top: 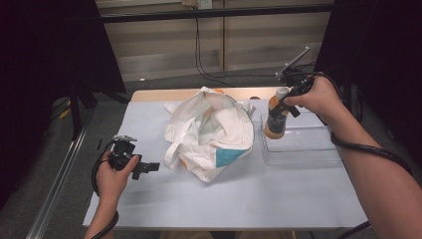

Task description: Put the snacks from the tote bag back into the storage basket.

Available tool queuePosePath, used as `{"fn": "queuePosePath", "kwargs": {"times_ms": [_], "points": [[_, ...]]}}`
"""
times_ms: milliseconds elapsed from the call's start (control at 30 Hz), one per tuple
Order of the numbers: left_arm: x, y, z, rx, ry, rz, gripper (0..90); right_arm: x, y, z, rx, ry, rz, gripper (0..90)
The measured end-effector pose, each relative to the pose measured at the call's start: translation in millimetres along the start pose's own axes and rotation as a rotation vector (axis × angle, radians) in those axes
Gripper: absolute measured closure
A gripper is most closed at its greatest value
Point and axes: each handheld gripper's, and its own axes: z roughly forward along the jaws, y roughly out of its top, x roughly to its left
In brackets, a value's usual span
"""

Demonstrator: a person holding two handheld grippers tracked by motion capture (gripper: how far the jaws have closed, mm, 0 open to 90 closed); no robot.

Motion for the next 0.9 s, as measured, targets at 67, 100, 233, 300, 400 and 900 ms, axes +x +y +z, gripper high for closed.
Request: {"fn": "queuePosePath", "kwargs": {"times_ms": [67,100,233,300,400,900], "points": [[0.0,-0.2,0.3,-0.001,0.001,-0.001,7.0,-1.7,-1.9,0.7,0.005,-0.004,-0.003,30.6],[0.1,-0.3,0.4,-0.002,0.002,-0.002,7.0,-2.1,-2.6,1.2,0.002,0.000,0.006,30.6],[0.0,-0.2,0.1,0.001,-0.001,-0.001,7.0,-4.2,-5.4,2.6,0.010,-0.005,0.001,30.6],[0.2,0.1,-0.4,0.003,0.000,0.005,7.0,-5.1,-6.7,3.4,0.006,-0.007,0.007,30.6],[0.4,-0.2,-0.5,0.004,0.003,0.006,7.0,-5.9,-8.5,5.1,0.009,-0.003,0.015,30.6],[1.4,-1.0,-1.7,-0.007,0.006,-0.004,7.0,-5.4,-22.3,22.0,0.037,-0.010,0.020,30.6]]}}
